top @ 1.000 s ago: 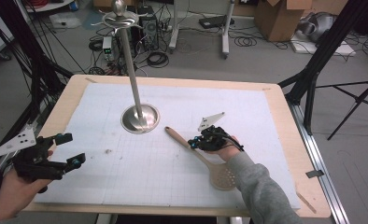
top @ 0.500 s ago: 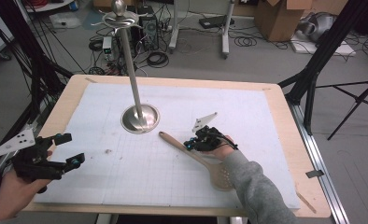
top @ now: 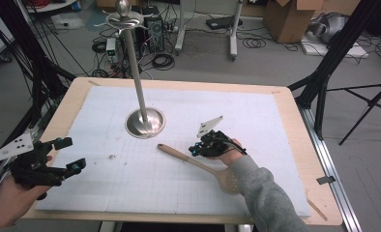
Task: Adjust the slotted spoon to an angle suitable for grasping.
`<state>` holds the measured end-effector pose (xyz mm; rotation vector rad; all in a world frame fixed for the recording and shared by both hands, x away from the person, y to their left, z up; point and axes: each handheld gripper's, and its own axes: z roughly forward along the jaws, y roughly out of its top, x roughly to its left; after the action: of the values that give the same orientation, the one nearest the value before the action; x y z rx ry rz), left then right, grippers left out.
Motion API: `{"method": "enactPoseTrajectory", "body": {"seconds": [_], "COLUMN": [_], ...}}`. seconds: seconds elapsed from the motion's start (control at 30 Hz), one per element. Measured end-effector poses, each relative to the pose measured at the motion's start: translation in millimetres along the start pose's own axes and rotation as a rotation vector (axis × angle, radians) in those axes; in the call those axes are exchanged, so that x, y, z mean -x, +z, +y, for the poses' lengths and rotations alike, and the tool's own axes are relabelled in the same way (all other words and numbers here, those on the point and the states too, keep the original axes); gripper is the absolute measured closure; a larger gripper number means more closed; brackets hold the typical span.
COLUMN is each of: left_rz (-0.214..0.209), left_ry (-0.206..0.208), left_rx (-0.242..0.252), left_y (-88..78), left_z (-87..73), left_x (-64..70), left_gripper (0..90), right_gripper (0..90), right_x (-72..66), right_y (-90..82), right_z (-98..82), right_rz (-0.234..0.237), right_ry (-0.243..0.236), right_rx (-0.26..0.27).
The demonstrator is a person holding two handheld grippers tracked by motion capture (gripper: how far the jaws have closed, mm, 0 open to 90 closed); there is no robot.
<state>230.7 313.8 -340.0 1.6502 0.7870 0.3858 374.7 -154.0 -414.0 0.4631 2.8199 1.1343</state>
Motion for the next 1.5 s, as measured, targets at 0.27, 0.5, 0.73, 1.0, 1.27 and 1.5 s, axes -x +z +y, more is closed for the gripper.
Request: {"method": "enactPoseTrajectory", "body": {"seconds": [0.27, 0.5, 0.73, 1.0, 1.27, 1.5], "left_rz": [-0.015, -0.049, -0.039, -0.064, -0.073, -0.084], "left_ry": [0.010, 0.017, 0.041, 0.034, 0.030, 0.032], "left_rx": [0.032, 0.047, 0.055, 0.059, 0.049, 0.040], "left_y": [-1.0, 8.4, 10.7, 16.1, 19.1, 23.8], "left_z": [11.4, 21.9, 30.8, 33.3, 32.1, 31.4], "left_x": [1.5, 1.2, -2.6, -3.4, -2.9, -0.8], "left_gripper": [4.2, 4.1, 4.1, 4.1, 4.1, 4.1], "right_gripper": [84.1, 53.3, 29.1, 14.3, 10.3, 8.4], "right_x": [-8.6, -19.0, -28.8, -36.1, -35.2, -31.7], "right_y": [-27.4, -34.1, -49.5, -58.0, -72.3, -78.1], "right_z": [-1.0, 1.1, 2.1, -7.7, -19.8, -33.9], "right_rz": [-0.029, -0.021, -0.036, -0.003, -0.044, -0.054], "right_ry": [0.032, 0.030, 0.050, 0.059, 0.078, 0.137], "right_rx": [0.045, 0.038, 0.159, 0.163, 0.156, 0.128]}}
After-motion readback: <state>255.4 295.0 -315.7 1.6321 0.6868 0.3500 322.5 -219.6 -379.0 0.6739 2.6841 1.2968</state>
